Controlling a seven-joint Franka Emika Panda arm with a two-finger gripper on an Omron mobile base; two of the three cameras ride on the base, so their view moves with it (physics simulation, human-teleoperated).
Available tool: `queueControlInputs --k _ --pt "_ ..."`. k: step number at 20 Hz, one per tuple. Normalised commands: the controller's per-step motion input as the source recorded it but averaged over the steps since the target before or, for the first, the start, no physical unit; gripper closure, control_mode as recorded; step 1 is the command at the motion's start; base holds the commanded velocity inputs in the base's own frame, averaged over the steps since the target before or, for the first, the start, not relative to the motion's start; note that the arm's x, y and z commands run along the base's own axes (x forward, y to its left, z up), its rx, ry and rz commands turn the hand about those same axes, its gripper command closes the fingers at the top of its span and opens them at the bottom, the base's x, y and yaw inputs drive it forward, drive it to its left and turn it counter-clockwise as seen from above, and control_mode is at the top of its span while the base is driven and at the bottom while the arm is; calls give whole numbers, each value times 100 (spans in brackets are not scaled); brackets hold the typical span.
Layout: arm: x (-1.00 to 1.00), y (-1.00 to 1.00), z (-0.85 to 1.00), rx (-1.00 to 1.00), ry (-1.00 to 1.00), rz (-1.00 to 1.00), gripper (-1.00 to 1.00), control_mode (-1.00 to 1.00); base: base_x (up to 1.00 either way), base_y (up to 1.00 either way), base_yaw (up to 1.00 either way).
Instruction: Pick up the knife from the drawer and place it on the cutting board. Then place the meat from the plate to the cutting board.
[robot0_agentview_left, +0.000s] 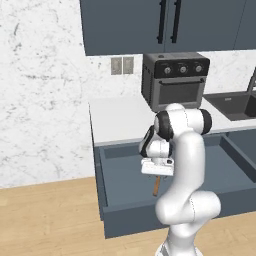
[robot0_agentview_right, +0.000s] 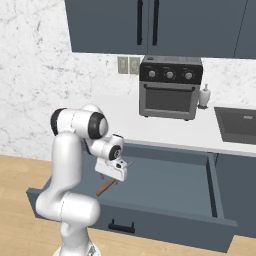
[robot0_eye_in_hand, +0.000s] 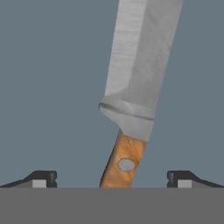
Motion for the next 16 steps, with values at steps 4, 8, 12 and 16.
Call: queueControlInputs --k 4,8,12,16 --pt "0 0 -23 0 4 0 -100 -100 0 0 0" --pt "0 0 -32 0 2 0 -100 -100 0 0 0" --pt "-2 0 -27 0 4 0 100 -100 0 0 0" --pt "-19 0 -9 0 3 0 100 -100 0 0 0"
